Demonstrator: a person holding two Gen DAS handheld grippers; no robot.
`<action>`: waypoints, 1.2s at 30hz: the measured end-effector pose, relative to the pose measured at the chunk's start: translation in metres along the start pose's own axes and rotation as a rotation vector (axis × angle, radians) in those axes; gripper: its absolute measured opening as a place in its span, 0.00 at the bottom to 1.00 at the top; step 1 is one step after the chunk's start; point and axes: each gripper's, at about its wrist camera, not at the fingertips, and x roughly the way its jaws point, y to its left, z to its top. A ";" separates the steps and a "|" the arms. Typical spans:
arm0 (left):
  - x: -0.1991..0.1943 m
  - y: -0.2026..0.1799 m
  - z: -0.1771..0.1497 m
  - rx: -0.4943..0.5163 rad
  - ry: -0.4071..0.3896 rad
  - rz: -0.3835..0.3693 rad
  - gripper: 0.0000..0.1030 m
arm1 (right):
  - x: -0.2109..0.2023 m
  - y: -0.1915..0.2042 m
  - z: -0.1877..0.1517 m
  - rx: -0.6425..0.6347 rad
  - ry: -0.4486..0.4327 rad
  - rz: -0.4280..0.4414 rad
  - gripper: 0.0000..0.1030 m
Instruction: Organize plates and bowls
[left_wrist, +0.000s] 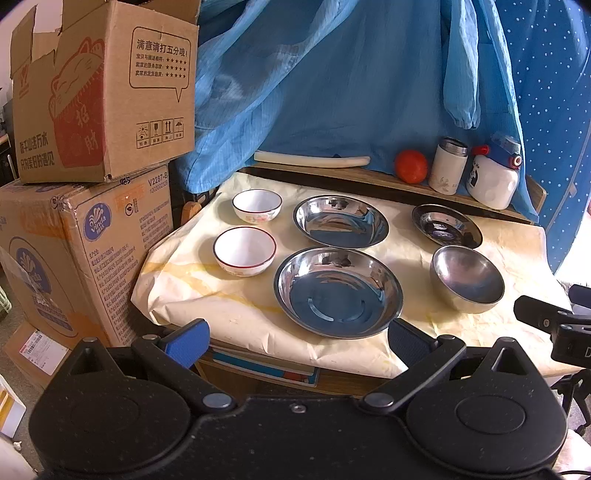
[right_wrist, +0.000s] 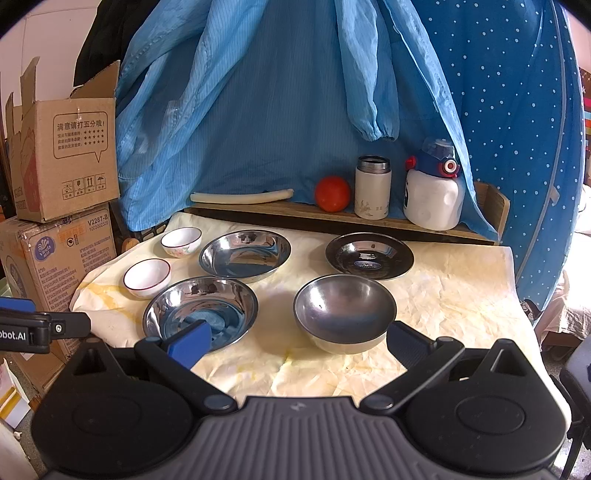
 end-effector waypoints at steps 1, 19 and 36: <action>0.000 0.000 0.000 0.000 0.000 0.000 0.99 | 0.000 0.000 0.000 0.000 0.000 0.000 1.00; 0.014 -0.001 0.015 0.018 0.025 0.034 0.99 | 0.004 0.001 0.005 -0.013 -0.013 0.017 1.00; 0.104 0.000 0.105 0.090 0.092 -0.096 0.99 | 0.067 -0.006 0.047 -0.094 0.030 0.137 1.00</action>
